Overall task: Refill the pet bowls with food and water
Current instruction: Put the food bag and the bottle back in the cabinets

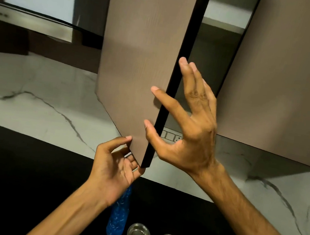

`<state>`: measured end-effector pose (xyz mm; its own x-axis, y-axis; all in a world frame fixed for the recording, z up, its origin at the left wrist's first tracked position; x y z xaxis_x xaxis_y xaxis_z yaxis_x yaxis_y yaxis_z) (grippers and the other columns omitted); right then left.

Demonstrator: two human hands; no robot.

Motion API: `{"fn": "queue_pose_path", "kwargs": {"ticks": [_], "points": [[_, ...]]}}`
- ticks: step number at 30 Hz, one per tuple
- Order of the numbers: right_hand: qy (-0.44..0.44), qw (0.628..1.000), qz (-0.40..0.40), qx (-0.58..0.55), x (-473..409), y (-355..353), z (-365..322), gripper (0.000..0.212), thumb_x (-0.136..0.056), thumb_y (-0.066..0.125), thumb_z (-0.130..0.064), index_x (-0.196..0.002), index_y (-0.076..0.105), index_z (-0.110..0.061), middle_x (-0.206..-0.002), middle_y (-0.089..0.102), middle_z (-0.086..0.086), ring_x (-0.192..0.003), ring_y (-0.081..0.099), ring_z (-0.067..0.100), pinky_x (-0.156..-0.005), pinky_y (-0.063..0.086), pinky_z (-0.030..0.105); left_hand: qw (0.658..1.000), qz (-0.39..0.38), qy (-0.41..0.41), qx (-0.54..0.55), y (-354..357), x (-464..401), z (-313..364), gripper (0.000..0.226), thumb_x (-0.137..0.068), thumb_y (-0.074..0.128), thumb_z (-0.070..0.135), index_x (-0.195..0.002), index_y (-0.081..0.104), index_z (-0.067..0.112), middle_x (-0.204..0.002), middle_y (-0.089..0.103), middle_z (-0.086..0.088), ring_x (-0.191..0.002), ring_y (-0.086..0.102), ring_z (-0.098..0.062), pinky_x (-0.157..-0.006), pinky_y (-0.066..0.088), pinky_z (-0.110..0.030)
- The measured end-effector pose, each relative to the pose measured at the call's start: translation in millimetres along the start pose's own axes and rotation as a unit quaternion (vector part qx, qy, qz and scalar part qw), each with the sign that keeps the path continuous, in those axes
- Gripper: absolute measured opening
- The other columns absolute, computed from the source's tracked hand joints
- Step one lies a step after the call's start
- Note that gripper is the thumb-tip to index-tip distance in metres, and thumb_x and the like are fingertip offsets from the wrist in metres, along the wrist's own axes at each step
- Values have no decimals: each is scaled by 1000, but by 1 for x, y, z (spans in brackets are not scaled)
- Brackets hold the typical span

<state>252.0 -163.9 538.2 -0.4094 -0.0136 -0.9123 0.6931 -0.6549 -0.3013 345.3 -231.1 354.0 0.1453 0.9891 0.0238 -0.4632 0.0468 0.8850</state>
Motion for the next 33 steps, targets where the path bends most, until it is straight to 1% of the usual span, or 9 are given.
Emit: {"fn": "queue_pose_path", "kwargs": {"ticks": [2, 5, 8, 13, 21, 26, 28, 31, 33], "points": [[-15, 1000, -1, -23, -8, 5, -18, 56, -79, 84, -35, -128, 73, -12, -155, 40, 32, -151, 35, 44, -117, 30, 65, 1000, 5, 5, 7, -5, 13, 10, 25, -90, 63, 21, -111, 62, 8, -79, 69, -10, -62, 68, -21, -58, 55, -30], [-33, 998, -1, -53, -20, 14, -44, 56, -80, 84, -37, -129, 73, -12, -156, 39, 32, -151, 35, 44, -117, 30, 64, 999, 22, 20, 11, -17, 30, 27, 26, -85, 66, 22, -106, 62, 6, -76, 64, -8, -62, 60, -18, -61, 50, -28], [-53, 995, 0, -88, -31, 25, -68, 55, -80, 84, -39, -129, 73, -13, -156, 39, 32, -152, 34, 43, -117, 30, 64, 998, 38, 42, 28, -26, 47, 45, 22, -80, 68, 22, -92, 65, 4, -77, 60, -8, -60, 55, -18, -58, 48, -27], [-77, 987, 6, -138, -51, 45, -102, 55, -80, 84, -39, -128, 74, -15, -157, 39, 30, -152, 34, 41, -117, 29, 63, 992, 74, 92, 50, -40, 73, 75, 27, -82, 66, 23, -64, 68, 4, -70, 57, -7, -57, 51, -16, -65, 38, -26], [-108, 969, 13, -221, -76, 85, -141, 57, -82, 83, -36, -132, 70, -12, -159, 36, 30, -154, 29, 42, -119, 32, 59, 986, 108, 116, 56, -64, 90, 112, 21, -79, 65, 25, -80, 62, 5, -70, 53, -6, -57, 51, -17, -52, 47, -27], [-125, 952, 4, -278, -87, 114, -166, 66, -83, 83, -31, -140, 62, -6, -160, 32, 33, -155, 26, 42, -123, 32, 54, 981, 104, 149, 67, -84, 95, 142, 45, -74, 75, 44, -96, 63, 6, -76, 54, -8, -62, 51, -17, -55, 49, -28], [-128, 946, -3, -298, -90, 128, -175, 68, -85, 82, -33, -143, 60, -6, -162, 30, 32, -156, 25, 40, -122, 33, 54, 978, 107, 170, 61, -93, 98, 158, 52, -74, 75, 49, -102, 64, 7, -86, 59, -10, -70, 53, -19, -57, 49, -29], [-125, 941, -21, -315, -92, 152, -186, 70, -87, 81, -38, -147, 57, -10, -164, 25, 31, -158, 23, 36, -120, 34, 56, 973, 116, 194, 48, -107, 101, 181, 45, -80, 69, 48, -104, 69, 10, -110, 61, -12, -83, 56, -23, -64, 49, -31], [-124, 939, -33, -318, -92, 169, -193, 72, -88, 80, -40, -149, 55, -13, -166, 24, 28, -158, 21, 35, -119, 34, 60, 973, 113, 195, 56, -112, 103, 193, 45, -84, 66, 49, -104, 74, 9, -123, 59, -11, -102, 59, -24, -79, 50, -34]]}}
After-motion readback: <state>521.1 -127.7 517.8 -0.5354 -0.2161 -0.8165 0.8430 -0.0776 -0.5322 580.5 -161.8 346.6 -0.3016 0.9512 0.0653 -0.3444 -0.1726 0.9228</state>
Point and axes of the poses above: each hand's wrist, its own x-axis away from the middle knuckle, its own y-axis out of the palm, z = x × y, the point moved 10 cm from there along -x, towards the middle knuckle
